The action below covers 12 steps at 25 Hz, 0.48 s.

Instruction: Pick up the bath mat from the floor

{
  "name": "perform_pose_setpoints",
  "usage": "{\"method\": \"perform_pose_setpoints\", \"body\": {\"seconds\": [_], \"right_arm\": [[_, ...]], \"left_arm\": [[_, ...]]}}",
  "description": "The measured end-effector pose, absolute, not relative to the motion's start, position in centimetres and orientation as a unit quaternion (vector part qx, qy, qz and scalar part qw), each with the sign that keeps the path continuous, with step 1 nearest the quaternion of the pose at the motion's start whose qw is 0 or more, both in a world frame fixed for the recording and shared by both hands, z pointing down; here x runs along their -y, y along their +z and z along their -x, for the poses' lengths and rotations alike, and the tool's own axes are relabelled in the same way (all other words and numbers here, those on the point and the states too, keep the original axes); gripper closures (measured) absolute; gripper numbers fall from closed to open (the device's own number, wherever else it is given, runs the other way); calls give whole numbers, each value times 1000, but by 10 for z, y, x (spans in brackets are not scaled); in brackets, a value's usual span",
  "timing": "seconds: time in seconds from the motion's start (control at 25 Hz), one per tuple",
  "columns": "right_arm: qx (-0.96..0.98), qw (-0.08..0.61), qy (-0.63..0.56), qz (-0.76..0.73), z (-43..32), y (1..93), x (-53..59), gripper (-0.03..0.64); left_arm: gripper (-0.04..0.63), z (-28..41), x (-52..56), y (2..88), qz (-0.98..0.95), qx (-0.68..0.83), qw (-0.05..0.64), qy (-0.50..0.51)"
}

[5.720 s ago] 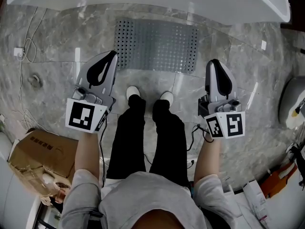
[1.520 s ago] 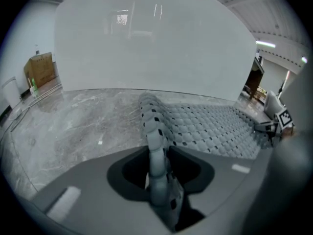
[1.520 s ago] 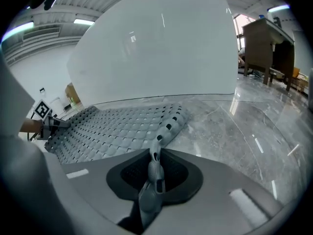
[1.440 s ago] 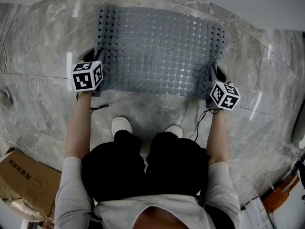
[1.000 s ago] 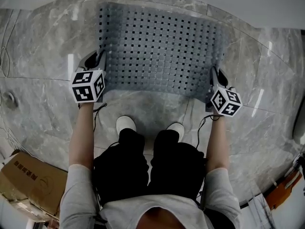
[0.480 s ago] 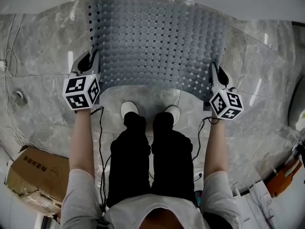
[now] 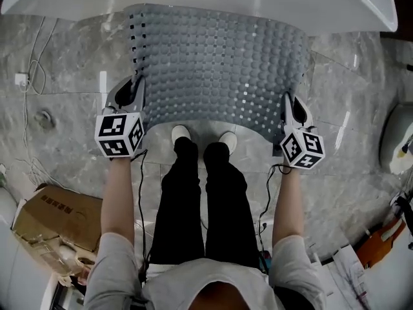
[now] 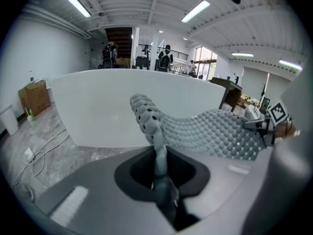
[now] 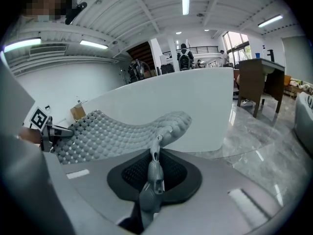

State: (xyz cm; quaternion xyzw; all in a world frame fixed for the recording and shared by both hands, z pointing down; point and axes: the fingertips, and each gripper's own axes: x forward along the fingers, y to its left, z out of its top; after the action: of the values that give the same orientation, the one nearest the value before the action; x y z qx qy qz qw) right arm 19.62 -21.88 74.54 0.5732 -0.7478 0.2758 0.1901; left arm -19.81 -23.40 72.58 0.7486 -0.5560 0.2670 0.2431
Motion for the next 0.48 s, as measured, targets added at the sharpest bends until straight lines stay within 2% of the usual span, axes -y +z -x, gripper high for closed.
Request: {"method": "perform_pose_setpoints", "body": {"seconds": [0.48], "right_arm": [[756, 171, 265, -574, -201, 543, 205, 580]], "left_arm": [[554, 184, 220, 522, -757, 564, 241, 226]]}}
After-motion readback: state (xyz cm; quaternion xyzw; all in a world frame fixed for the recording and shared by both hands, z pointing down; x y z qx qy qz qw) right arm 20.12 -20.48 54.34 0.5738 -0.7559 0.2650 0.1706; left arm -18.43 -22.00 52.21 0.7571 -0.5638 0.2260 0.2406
